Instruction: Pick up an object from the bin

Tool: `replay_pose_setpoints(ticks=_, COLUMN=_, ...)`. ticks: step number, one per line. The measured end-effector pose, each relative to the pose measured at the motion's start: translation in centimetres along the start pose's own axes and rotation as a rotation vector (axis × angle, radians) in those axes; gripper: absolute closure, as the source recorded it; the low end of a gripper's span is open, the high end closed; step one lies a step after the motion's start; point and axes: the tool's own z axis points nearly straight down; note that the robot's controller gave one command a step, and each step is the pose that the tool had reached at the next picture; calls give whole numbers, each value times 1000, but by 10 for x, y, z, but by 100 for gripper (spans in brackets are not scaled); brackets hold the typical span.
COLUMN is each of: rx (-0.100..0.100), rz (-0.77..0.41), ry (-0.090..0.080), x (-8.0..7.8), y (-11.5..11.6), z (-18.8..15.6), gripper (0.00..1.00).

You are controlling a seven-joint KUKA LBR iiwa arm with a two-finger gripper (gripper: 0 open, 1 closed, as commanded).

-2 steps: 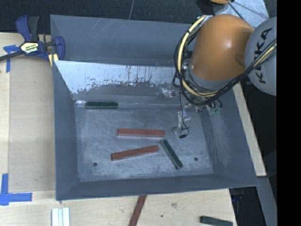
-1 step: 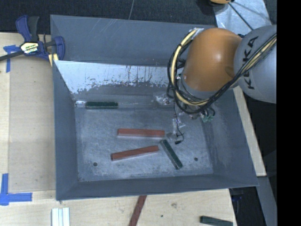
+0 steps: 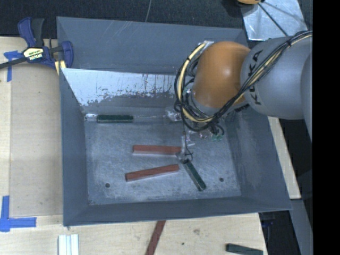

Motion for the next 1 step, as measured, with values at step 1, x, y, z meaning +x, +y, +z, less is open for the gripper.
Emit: replay_pose_setpoints(ticks=1, rx=-2, rz=-100, ry=3, x=1, y=8, z=46, gripper=100)
